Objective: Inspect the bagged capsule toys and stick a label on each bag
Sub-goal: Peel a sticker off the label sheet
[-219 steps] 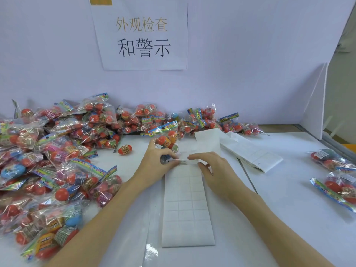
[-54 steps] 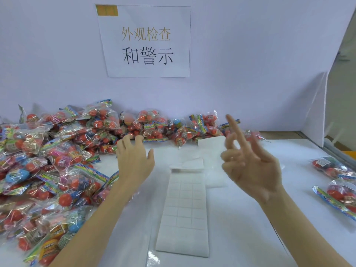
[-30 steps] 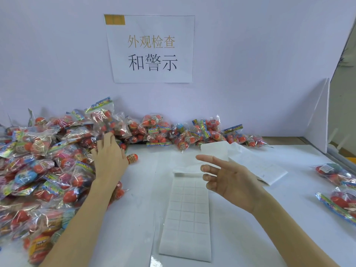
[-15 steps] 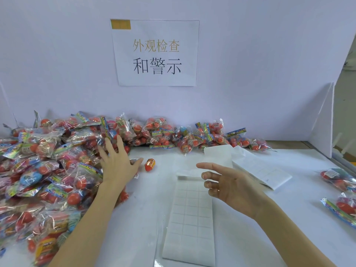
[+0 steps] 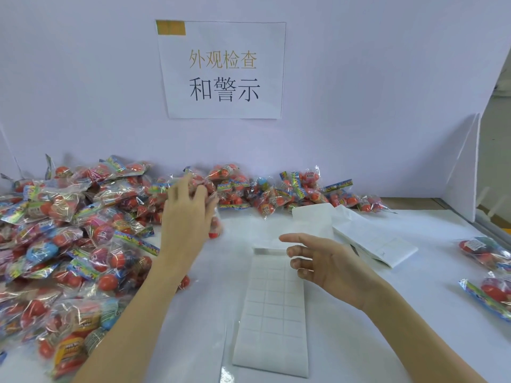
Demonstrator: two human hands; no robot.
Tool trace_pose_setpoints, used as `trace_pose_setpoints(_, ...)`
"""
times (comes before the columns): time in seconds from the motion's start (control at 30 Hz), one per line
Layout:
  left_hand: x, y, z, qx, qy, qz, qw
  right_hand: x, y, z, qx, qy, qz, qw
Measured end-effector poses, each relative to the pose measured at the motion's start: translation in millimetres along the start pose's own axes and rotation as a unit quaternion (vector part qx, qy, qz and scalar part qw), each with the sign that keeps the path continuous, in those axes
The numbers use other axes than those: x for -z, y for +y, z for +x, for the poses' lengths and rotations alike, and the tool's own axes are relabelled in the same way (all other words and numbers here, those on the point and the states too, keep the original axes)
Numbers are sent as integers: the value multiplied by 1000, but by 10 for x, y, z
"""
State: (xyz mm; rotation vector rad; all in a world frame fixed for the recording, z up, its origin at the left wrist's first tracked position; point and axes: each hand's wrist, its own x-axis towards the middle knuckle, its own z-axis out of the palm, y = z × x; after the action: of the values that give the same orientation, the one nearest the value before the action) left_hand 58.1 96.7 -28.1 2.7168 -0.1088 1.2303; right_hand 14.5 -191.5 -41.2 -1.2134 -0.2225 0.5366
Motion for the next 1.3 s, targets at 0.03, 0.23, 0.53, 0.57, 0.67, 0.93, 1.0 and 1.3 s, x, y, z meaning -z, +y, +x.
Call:
trace_pose_setpoints(0.03, 31, 103, 8, -13, 25, -40, 999, -9, 9, 1, 7, 2, -2, 1000)
trace_pose_setpoints(0.23, 47, 803, -193, 5, 16, -326, 945, -66, 63, 11, 94, -11, -97, 991)
trace_pose_setpoints(0.53, -64, 1024, -360, 147, -47, -471, 869, -6, 79, 69, 104, 82, -58, 990)
trace_pose_setpoints(0.57, -70, 1014, -358, 174, -76, -492, 849, 9, 75, 75, 106, 90, -51, 989)
trace_pose_setpoints(0.67, -50, 1006, -341, 259, -174, -629, 713, 21, 61, 79, 105, 112, -28, 988)
trace_pose_setpoints(0.93, -153, 949, -401, 250, -192, -650, 692, -121, 69, 52, 167, 237, -142, 946)
trace_pose_setpoints(1.0, -176, 929, -390, 261, -197, -646, 689, -105, 74, 52, 180, 259, -149, 937)
trace_pose_setpoints(1.3, -218, 894, -397, 214, -130, -573, 781, -76, 18, 31, 139, 295, -113, 938)
